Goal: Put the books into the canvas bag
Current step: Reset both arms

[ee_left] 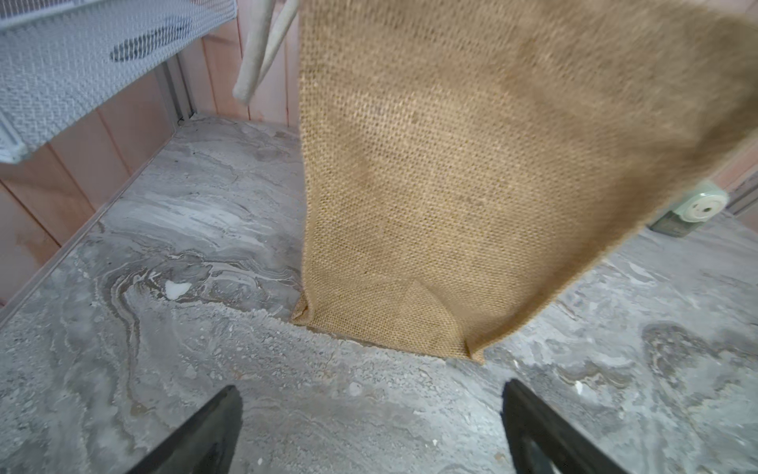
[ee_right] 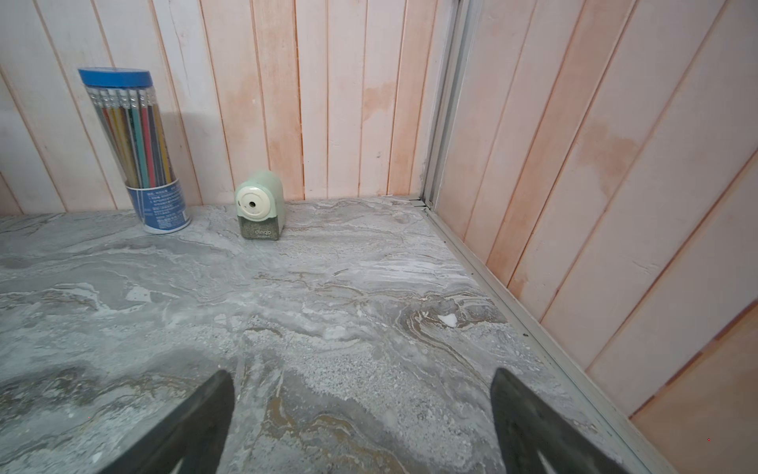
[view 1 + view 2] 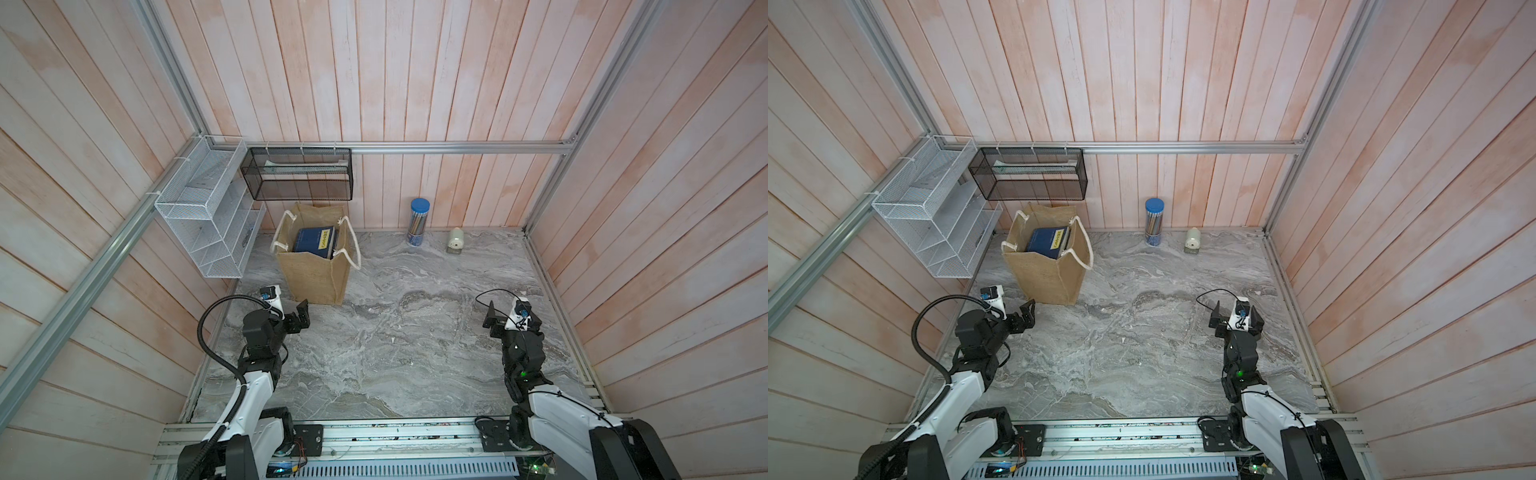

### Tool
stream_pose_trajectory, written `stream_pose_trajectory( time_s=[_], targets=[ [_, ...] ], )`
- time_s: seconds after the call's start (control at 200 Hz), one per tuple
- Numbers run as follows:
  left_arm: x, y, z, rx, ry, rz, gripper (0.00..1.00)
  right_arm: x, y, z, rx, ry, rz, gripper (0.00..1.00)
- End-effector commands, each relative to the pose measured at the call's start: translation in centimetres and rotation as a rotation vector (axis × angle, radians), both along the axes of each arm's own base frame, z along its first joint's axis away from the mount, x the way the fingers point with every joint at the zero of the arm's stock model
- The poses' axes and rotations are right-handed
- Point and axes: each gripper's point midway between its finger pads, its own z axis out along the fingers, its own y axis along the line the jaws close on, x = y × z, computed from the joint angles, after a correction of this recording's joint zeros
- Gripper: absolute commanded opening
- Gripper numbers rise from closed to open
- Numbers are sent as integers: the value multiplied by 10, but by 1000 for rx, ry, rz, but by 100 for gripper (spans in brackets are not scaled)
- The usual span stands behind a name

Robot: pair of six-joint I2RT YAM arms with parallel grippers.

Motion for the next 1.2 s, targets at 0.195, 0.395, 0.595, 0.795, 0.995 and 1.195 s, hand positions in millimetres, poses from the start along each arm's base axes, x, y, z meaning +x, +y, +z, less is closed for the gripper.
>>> stream_pose_trajectory(
  time_s=[0.195,0.395,0.595,0.795,0.995,1.195],
  targets=[
    [23,9,-5,-1,-76,42,100,9,1,21,-5,-133,43,98],
    [37,14,9,7,-184,60,100,23,-7,22,-15,-150,23,98],
    [50,10,18,45,-257,25,100,29,-18,9,18,-150,11,98],
    [48,0,9,72,-287,-9,100,31,-13,4,5,-146,39,98],
    [54,2,-1,116,-265,41,100,54,-18,-8,10,-56,7,98],
    [54,1,-1,117,-267,38,100,62,-29,-12,41,-26,-53,98]
  ],
)
